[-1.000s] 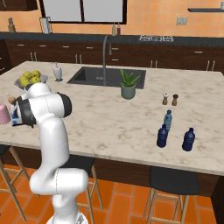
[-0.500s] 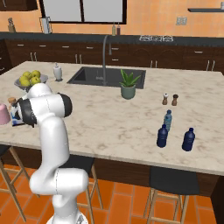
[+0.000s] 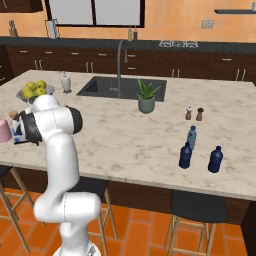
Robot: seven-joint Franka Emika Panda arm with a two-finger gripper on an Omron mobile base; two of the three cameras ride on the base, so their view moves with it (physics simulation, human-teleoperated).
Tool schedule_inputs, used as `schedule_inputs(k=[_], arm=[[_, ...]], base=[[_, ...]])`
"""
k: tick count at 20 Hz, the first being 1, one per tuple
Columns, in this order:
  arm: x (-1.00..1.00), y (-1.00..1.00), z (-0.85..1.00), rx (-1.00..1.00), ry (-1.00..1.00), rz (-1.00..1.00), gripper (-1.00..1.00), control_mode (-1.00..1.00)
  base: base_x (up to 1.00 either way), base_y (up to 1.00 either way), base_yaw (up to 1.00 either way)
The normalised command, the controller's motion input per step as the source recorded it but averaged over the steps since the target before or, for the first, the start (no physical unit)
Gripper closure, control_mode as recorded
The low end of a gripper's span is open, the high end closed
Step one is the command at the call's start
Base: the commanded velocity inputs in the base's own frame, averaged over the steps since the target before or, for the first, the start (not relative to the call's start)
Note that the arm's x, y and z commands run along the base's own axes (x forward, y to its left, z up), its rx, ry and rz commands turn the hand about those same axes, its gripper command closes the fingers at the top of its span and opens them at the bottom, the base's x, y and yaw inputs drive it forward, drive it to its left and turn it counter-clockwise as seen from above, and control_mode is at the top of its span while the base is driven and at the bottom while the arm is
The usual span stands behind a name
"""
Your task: Move the plastic bottles in the middle to the plastics group, and the glass bottles in the middle to the glass group.
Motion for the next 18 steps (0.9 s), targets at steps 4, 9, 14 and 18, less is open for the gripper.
schedule_inputs(k=[4, 9, 14, 18], arm=[[0.0, 0.0, 0.0, 0.0, 0.0, 0.0, -1.0, -1.0], [0.0, 0.0, 0.0, 0.0, 0.0, 0.0, -1.0, -1.0], [-0.06, -0.03, 0.33, 0.0, 0.0, 0.0, -1.0, -1.0], [-0.4, -0.37, 0.75, 0.03, 0.0, -0.02, -1.0, -1.0]], base=[[0.0, 0.0, 0.0], [0.0, 0.0, 0.0], [0.0, 0.0, 0.0], [0.0, 0.0, 0.0]])
